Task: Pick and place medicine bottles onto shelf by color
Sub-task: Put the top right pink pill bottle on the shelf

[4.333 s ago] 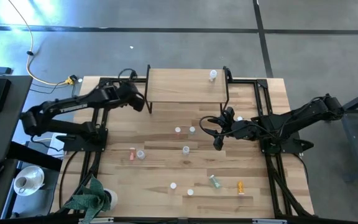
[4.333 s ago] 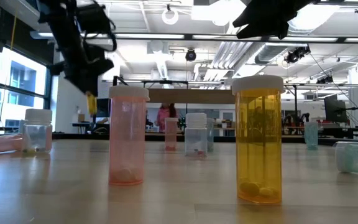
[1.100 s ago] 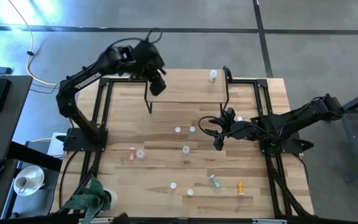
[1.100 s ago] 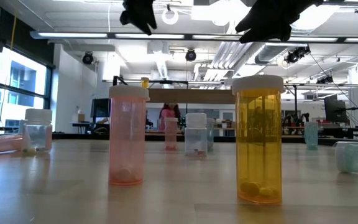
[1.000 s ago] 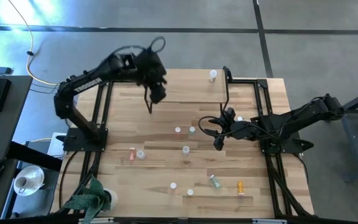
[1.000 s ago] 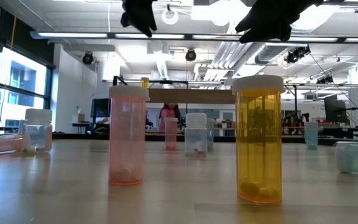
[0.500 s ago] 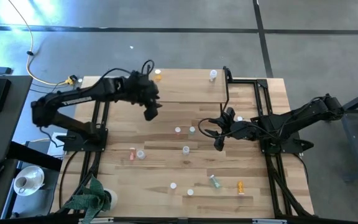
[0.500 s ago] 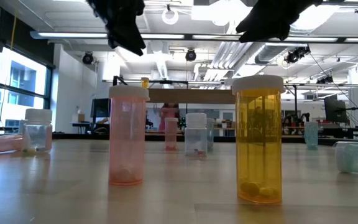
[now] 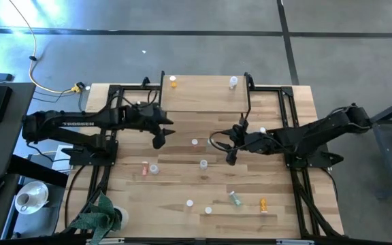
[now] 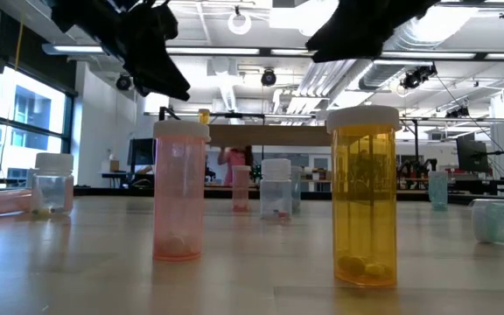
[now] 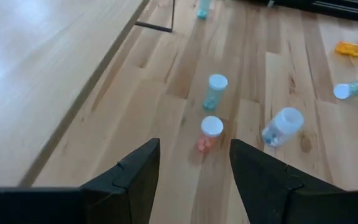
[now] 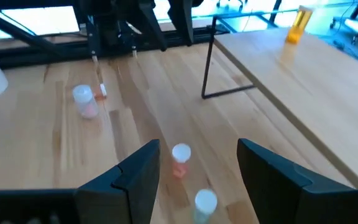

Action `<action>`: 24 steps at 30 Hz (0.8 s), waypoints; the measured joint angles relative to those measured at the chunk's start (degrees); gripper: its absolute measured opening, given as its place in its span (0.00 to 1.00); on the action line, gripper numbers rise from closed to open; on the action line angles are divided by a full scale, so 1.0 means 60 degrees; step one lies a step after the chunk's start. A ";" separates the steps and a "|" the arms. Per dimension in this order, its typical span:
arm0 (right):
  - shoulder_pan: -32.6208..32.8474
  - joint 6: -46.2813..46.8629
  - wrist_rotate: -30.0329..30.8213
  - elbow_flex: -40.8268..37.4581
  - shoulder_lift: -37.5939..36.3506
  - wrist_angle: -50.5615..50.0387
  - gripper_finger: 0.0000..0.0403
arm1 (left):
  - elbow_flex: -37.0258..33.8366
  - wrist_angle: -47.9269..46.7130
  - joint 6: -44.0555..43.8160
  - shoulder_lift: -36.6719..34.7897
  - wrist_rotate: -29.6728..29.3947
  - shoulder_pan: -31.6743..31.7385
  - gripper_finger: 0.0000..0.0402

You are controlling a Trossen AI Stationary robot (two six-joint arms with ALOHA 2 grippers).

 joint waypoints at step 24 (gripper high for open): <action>-0.2206 -0.2484 -0.2945 0.2396 0.3170 0.0353 0.51 | -0.0697 -0.0246 -0.0430 -0.0703 -0.0576 -0.0043 0.46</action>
